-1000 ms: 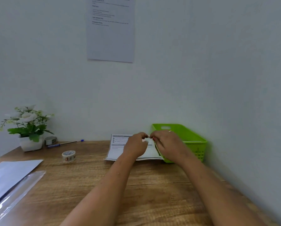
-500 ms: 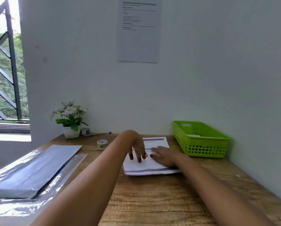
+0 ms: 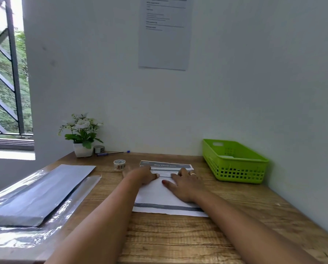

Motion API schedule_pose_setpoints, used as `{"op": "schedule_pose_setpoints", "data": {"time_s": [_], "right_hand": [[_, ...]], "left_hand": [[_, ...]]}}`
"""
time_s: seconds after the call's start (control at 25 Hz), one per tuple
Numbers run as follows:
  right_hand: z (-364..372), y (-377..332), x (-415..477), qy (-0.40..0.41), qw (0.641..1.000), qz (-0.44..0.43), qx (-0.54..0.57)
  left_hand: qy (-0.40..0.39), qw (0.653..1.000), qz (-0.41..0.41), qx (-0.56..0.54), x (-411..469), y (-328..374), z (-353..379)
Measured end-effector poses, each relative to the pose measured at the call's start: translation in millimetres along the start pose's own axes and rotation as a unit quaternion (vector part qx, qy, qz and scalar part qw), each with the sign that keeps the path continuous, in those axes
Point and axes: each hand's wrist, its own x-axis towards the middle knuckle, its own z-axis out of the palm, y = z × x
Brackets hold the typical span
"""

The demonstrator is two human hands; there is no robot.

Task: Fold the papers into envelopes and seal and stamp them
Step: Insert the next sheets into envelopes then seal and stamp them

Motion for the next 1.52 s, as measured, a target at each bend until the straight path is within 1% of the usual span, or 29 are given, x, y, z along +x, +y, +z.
{"op": "schedule_pose_setpoints", "data": {"time_s": [0.12, 0.16, 0.24, 0.32, 0.36, 0.44, 0.52, 0.6, 0.64, 0.72, 0.8, 0.84, 0.92, 1.04, 1.12, 1.2, 1.24, 1.36, 1.4, 1.48, 1.52], "right_hand": [[-5, 7, 16, -0.026, 0.999, 0.017, 0.021], [-9, 13, 22, -0.034, 0.998, 0.034, 0.026], [-10, 30, 42, -0.047, 0.996, 0.073, 0.037], [-5, 44, 57, -0.032, 0.99, 0.103, 0.089], [-4, 48, 60, -0.027, 0.986, 0.106, 0.128], [-5, 54, 65, -0.02, 0.974, 0.081, 0.209], [-6, 62, 66, -0.013, 0.951, 0.074, 0.3], [-3, 73, 69, 0.002, 0.923, 0.081, 0.376], [-2, 76, 70, 0.008, 0.918, 0.08, 0.388], [2, 75, 70, 0.03, 0.934, 0.078, 0.346], [5, 73, 73, 0.078, 0.943, 0.054, 0.318], [5, 71, 73, 0.107, 0.938, 0.04, 0.327], [3, 67, 71, 0.155, 0.932, 0.022, 0.327], [-6, 65, 65, 0.202, 0.926, 0.039, 0.317], [-14, 68, 58, 0.228, 0.923, 0.044, 0.307], [-16, 72, 56, 0.232, 0.925, 0.033, 0.298], [-16, 71, 54, 0.221, 0.933, 0.021, 0.284], [-12, 64, 51, 0.157, 0.967, -0.022, 0.2], [-11, 60, 52, 0.153, 0.973, -0.035, 0.171], [-15, 49, 51, 0.19, 0.972, -0.052, 0.13], [-17, 45, 49, 0.212, 0.968, -0.057, 0.122]], "left_hand": [[0.039, 0.999, -0.004, 0.01, -3, -4, 4], [0.06, 0.998, -0.002, 0.014, -3, -5, 6], [0.072, 0.997, 0.01, 0.007, -1, -8, 7], [0.091, 0.996, 0.024, -0.008, 4, -11, 6], [0.103, 0.994, 0.029, -0.028, 6, -12, 4], [0.133, 0.987, 0.036, -0.083, 17, -16, 3], [0.137, 0.977, 0.045, -0.159, 28, -19, 2], [0.113, 0.951, 0.073, -0.278, 36, -23, 2], [0.11, 0.934, 0.088, -0.328, 38, -24, 1], [0.128, 0.902, 0.111, -0.398, 39, -25, -1], [0.159, 0.869, 0.125, -0.452, 36, -27, -3], [0.171, 0.854, 0.133, -0.472, 33, -26, -4], [0.194, 0.836, 0.147, -0.491, 24, -24, -6], [0.189, 0.809, 0.156, -0.534, 17, -21, -7], [0.19, 0.805, 0.154, -0.54, 12, -17, -7], [0.196, 0.812, 0.153, -0.529, 8, -12, -9], [0.192, 0.811, 0.158, -0.53, 5, -10, -11], [0.159, 0.786, 0.187, -0.567, -4, -1, -14], [0.149, 0.78, 0.193, -0.577, -5, 0, -16], [0.138, 0.775, 0.201, -0.584, -7, 2, -17], [0.151, 0.781, 0.203, -0.572, -7, 3, -17]]}}
